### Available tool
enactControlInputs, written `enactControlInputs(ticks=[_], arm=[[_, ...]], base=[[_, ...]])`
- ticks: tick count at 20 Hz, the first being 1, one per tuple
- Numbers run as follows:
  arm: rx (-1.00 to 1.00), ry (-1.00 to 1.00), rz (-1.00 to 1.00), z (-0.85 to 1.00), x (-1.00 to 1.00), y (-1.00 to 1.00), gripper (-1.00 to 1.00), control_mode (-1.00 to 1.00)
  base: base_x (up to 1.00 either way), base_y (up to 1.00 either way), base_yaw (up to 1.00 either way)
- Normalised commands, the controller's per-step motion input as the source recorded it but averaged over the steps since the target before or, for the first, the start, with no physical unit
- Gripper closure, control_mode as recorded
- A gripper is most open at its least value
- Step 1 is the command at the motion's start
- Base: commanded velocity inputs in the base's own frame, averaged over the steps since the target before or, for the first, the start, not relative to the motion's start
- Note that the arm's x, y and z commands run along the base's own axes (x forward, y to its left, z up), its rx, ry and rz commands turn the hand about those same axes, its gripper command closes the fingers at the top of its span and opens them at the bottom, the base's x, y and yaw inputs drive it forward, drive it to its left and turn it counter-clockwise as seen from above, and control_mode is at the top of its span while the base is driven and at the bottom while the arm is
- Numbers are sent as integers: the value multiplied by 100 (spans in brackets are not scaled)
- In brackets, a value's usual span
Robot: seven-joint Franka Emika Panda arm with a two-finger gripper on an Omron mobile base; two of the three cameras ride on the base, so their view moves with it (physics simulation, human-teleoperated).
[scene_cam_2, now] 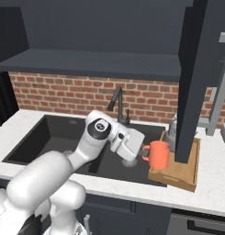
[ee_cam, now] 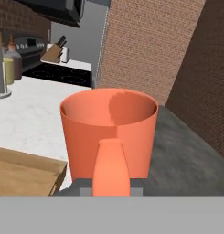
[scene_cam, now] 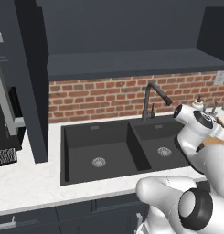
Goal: Pick the kettle from the counter and place it on the tray. Then pick the mug from the cabinet and place it on the tray. Then close the cabinet doors.
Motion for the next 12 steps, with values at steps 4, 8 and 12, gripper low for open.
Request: enactControlInputs(ticks=[4, 8, 12], arm=[[0, 0, 0, -14, 28, -33, 100, -100], [0, 0, 2, -20, 34, -20, 100, -100], [0, 0, 9, -20, 28, -10, 100, -100]], base=[[0, 0, 0], [0, 0, 0], [0, 0, 0]])
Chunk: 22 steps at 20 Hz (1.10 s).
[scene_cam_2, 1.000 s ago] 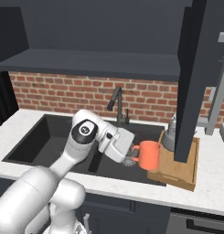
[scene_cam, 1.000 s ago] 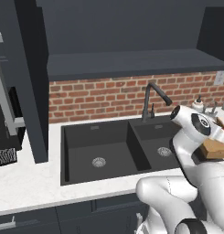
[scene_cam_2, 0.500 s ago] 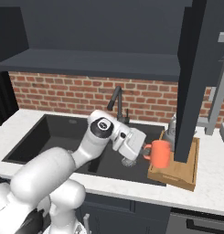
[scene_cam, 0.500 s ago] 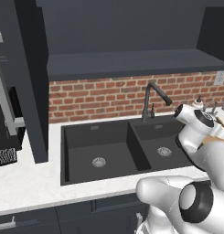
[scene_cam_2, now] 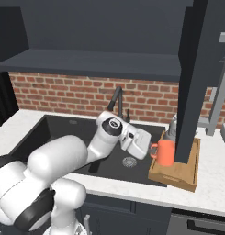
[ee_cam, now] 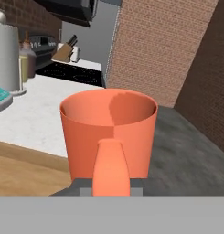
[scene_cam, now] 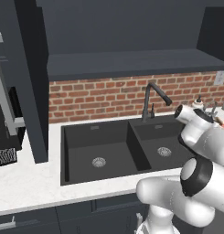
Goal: Pick the kettle from the counter and place it on the tray. Then pick the mug from the cabinet and place it on the tray. Then close the cabinet doors.
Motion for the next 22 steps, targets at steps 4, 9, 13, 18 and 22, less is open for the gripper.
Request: enactControlInputs(ticks=[4, 9, 13, 18, 22], arm=[[3, 0, 12, -16, 30, -9, 100, -100], [4, 0, 12, -15, 27, -11, 100, -100], [9, 0, 13, -17, 3, -27, 100, -100], [10, 0, 12, -17, 0, -25, 100, -100], [8, 0, 10, -16, -1, -20, 100, -100]], base=[[0, 0, 0], [0, 0, 0], [0, 0, 0], [0, 0, 0], [0, 0, 0]])
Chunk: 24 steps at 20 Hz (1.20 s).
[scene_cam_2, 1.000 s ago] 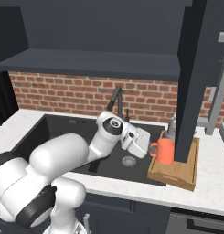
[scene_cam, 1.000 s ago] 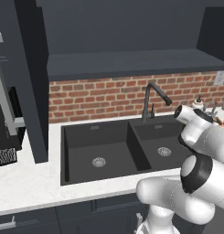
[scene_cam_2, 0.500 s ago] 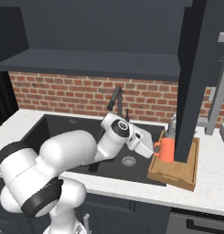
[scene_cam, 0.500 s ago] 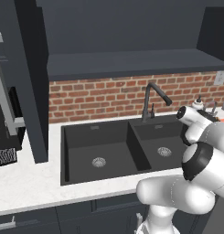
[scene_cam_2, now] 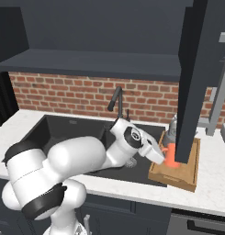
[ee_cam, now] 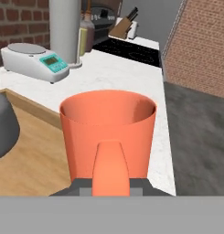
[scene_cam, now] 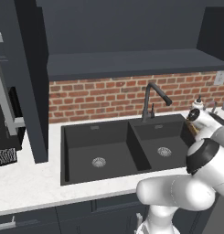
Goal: Pick the kettle from the counter and place it on the tray. Then pick the mug from the cabinet and place it on the tray. Then close the cabinet doors.
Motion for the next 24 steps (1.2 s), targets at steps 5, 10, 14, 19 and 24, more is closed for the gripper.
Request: enactControlInputs(ticks=[5, 10, 14, 19, 24], arm=[[1, 0, 8, -9, 1, -11, 100, -100], [0, 0, 1, -20, 0, 0, 100, -100], [0, 0, 0, -19, 7, 0, 100, -100], [0, 0, 0, -14, 25, 0, 100, -100], [0, 0, 0, -6, 33, 0, 100, -100]], base=[[0, 0, 0], [0, 0, 0], [0, 0, 0], [0, 0, 0], [0, 0, 0]])
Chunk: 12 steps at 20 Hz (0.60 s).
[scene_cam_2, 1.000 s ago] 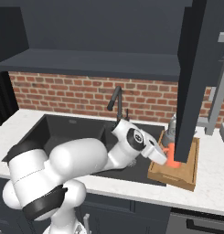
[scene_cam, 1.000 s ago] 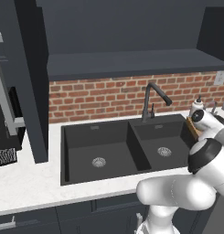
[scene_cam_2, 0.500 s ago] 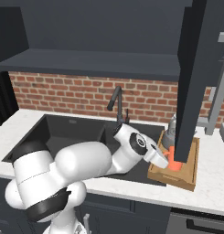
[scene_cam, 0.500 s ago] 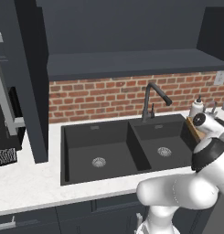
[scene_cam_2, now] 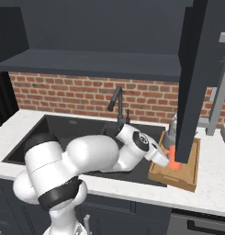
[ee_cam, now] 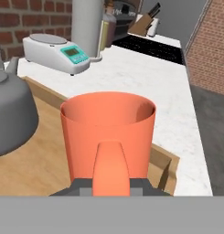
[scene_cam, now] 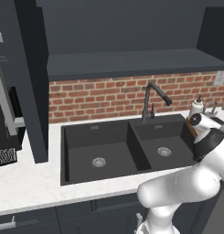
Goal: Pick the kettle from the counter and place it on the tray. Then pick the mug from the cabinet and place it on the tray. Then close the cabinet doors.
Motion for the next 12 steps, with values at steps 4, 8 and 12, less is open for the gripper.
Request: enactControlInputs(ticks=[4, 8, 12], arm=[[2, 0, 0, -12, 28, 0, 100, -100], [4, 0, 0, -20, 15, -2, 100, -100], [4, 0, 0, -19, 19, -6, 100, -100]], base=[[0, 0, 0], [0, 0, 0], [0, 0, 0]])
